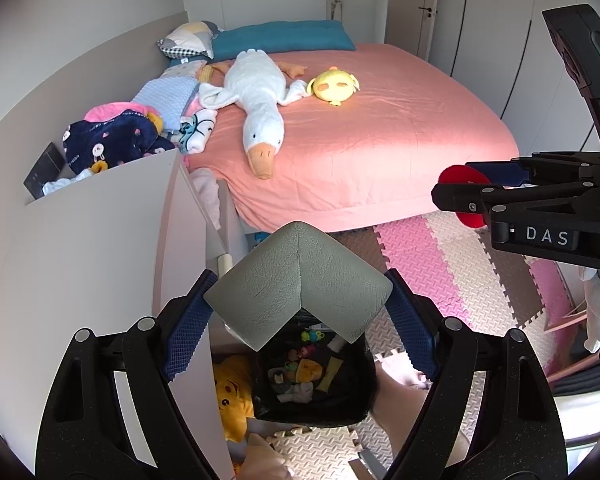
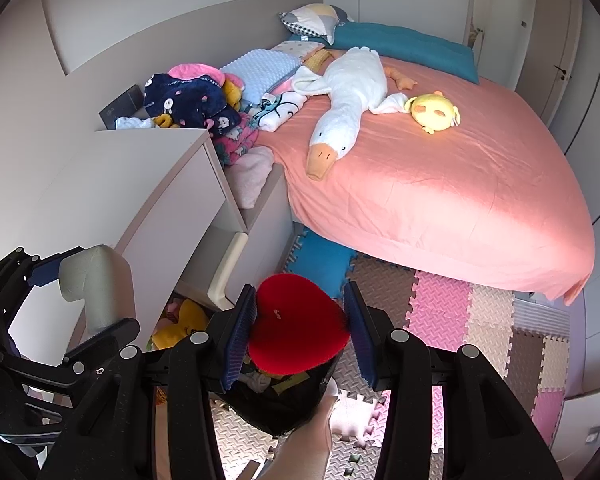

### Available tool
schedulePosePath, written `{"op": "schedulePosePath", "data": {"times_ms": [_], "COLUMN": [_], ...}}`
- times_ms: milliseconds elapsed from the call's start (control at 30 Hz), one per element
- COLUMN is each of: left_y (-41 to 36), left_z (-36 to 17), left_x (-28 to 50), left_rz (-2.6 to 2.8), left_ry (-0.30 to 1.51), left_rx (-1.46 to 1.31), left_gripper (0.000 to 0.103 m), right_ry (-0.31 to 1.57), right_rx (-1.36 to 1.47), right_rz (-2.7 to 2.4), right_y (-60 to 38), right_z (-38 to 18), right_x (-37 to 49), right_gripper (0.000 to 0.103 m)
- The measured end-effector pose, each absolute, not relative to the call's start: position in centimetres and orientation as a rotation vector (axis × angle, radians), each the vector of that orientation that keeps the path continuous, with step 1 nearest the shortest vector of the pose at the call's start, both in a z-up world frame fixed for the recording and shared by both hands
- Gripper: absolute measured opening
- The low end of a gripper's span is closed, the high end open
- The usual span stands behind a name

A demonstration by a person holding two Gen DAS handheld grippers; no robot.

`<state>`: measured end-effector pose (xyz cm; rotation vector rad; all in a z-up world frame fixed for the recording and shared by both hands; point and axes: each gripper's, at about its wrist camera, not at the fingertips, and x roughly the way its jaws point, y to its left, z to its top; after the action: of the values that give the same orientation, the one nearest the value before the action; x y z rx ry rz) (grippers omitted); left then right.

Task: Collect trash

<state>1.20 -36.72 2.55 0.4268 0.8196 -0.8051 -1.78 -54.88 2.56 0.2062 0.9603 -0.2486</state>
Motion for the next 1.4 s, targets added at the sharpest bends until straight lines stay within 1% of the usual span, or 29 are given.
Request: {"op": "schedulePosePath", "data": {"times_ms": [100, 167, 200, 233, 267, 300, 1067, 1400], "left_y": [-36.6, -36.4, -36.4, -36.2, -36.2, -36.1, -33.8, -33.9], "left_z": [2.3, 2.1, 2.0, 2.0, 2.0, 2.0, 2.3, 2.5], "left_x": [1.1, 1.0, 0.9, 0.8, 0.8, 0.8, 2.7, 2.5], "left_rz": [-0.81, -0.828, -0.825, -0.814, -0.805, -0.798, -0.738, -0.756], "left_ry": [0.825, 0.832, 0.827, 0.817, 0.809, 0.807, 0.829, 0.818], "left_rx": [0.432, 0.437, 0.444, 0.452, 0.461, 0.467, 0.365, 0.381], "left_gripper": [0.081, 0.084, 0.088, 0.095, 0.096, 0.096, 0.096, 0.096], "right_ry": [0.96, 0.963, 0.967, 0.965, 0.958, 0.951, 0.973, 0.973], "right_rx": [0.206, 0.203, 0.204, 0.205, 0.202, 0.194, 0.184, 0.184], "right_rz": [-0.246, -0.24, -0.239, -0.242, -0.244, -0.247, -0.222, -0.223], "right_y": [-54.7, -54.3, -54.2, -54.1, -53.9, -53.7, -52.3, -52.1], "right_z": [2.6, 2.7, 2.7, 2.7, 2.9, 3.0, 2.7, 2.7], "right_x": [-1.8, -1.6, -1.5, -1.4, -1.4, -1.4, -0.5, -0.5], "right_gripper": [0.047, 0.048, 0.05, 0.061, 0.069, 0.07, 0.071, 0.071]}}
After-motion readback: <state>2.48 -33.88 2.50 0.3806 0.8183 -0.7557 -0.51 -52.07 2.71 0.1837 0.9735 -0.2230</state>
